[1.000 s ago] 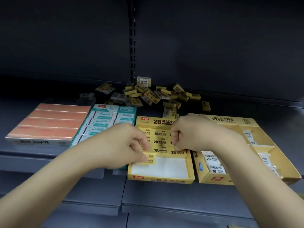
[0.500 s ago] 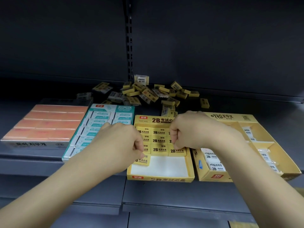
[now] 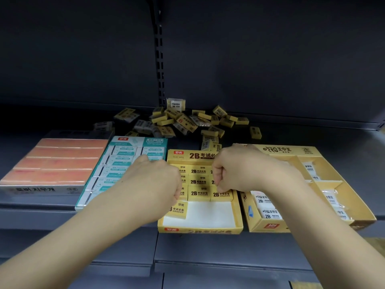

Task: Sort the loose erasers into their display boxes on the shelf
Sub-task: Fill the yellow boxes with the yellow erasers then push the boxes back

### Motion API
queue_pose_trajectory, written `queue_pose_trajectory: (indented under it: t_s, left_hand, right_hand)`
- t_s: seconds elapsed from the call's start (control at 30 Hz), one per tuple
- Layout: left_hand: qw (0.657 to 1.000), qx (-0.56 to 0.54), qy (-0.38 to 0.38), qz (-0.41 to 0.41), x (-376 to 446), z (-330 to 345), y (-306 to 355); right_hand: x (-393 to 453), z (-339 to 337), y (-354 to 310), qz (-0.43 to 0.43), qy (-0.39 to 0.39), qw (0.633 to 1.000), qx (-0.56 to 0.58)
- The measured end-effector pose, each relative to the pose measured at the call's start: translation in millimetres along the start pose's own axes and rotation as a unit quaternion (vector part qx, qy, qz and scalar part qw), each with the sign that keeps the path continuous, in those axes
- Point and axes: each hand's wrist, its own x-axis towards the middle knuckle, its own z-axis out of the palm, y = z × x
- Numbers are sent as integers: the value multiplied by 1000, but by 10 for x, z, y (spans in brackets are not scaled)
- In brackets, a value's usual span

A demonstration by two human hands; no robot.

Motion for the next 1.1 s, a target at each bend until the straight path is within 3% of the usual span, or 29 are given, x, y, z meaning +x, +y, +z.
queue_pose_trajectory:
  t_s: [0.17, 0.27, 0.33, 0.57, 0.77, 0.93, 1.1]
  left_hand:
    - [997, -62, 48, -1, -7, 13, -62]
    - [993, -114, -5, 7, -23, -10, -121]
    - [996, -77, -34, 19, -38, -16, -134]
    - [998, -54, -1, 41, -35, -11, -145]
    - [985, -154, -62, 56, 48, -108, -225]
    - [963, -263, 4, -56, 468, -178, -530]
    - [969, -202, 116, -88, 993, -71, -752]
  right_hand:
    - [-12, 0, 9, 2, 7, 1000, 5]
    - [-20, 5, 16, 2, 6, 1000, 18]
    - [-20, 0, 21, 3, 0, 1000, 21]
    - [-3, 1, 27, 0, -6, 1000, 18]
    - [8, 4, 48, -17, 2, 1000, 23]
    - [-10, 57, 98, -14, 63, 991, 118]
    - [7, 125, 101, -7, 141, 979, 150]
